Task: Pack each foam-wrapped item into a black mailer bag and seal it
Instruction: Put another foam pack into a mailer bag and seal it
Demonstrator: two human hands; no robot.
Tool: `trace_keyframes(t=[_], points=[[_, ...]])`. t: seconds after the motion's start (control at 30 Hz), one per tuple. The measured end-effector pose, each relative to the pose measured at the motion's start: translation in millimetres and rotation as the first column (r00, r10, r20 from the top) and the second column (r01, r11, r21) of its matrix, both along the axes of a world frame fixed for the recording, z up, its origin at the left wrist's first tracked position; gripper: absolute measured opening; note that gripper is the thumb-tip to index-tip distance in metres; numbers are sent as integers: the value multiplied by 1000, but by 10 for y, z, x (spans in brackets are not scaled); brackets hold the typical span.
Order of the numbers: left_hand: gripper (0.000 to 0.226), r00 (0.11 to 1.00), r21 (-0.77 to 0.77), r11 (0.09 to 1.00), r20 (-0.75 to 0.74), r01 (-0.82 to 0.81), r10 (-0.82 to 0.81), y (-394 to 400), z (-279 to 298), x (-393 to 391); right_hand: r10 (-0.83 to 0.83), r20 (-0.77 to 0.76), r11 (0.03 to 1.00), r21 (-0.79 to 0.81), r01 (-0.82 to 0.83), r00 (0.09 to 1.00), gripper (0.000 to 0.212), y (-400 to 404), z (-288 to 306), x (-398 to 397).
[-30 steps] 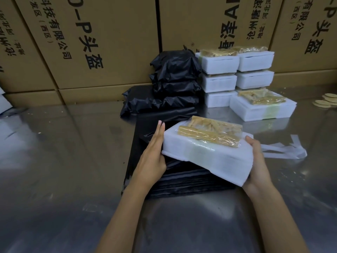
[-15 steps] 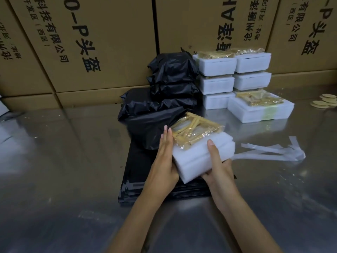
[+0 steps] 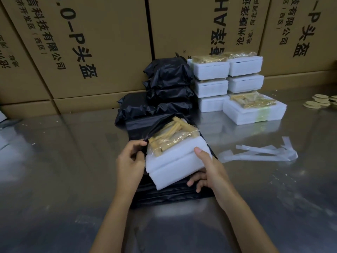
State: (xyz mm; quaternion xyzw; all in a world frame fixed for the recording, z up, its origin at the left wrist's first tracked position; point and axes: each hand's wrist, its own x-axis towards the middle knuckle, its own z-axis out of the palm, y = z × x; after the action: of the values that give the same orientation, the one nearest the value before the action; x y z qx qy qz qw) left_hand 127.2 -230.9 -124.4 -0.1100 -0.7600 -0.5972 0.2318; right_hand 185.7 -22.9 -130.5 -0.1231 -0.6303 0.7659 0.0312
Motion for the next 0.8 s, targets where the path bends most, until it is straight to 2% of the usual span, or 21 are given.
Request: trace_keyframes(t=[0.13, 0.2, 0.27, 0.3, 0.33, 0.4, 0.47, 0.5, 0.57, 0.67, 0.8], points=[[29, 1000, 59, 998, -1, -24, 24, 34, 134, -64, 241, 30, 947, 213, -241, 970, 80, 62, -7, 61], [25, 1000, -88, 996, -2, -19, 19, 88, 273, -140, 276, 44, 930, 242, -278, 960, 80, 53, -4, 63], [23, 999, -343, 939, -40, -30, 17, 152, 434, -267, 279, 46, 927, 247, -281, 959, 80, 53, -13, 61], [26, 997, -502, 863, -71, -59, 27, 195, 513, -337, 278, 47, 928, 246, -281, 959, 80, 55, -12, 63], [31, 993, -654, 750, -106, -101, 40, 247, 584, -408, 279, 48, 928, 244, -282, 959, 80, 57, -10, 65], [38, 976, -853, 478, -212, -207, 46, 347, 696, -544, 283, 50, 927, 242, -286, 958, 80, 60, -15, 67], [37, 945, -919, 236, -327, -317, -3, 417, 776, -664, 287, 48, 926, 241, -290, 957, 78, 66, -20, 71], [36, 931, -923, 149, -363, -354, -40, 440, 800, -718, 290, 47, 926, 241, -292, 956, 77, 72, -21, 69], [35, 903, -909, 43, -416, -414, -106, 495, 826, -798, 298, 45, 924, 239, -299, 954, 75, 84, -23, 64], [28, 874, -884, 6, -463, -468, -149, 616, 838, -859, 303, 33, 924, 235, -302, 953, 68, 92, -35, 62], [22, 904, -909, 77, -416, -409, -101, 715, 856, -950, 309, 7, 927, 220, -303, 951, 60, 108, -67, 61]])
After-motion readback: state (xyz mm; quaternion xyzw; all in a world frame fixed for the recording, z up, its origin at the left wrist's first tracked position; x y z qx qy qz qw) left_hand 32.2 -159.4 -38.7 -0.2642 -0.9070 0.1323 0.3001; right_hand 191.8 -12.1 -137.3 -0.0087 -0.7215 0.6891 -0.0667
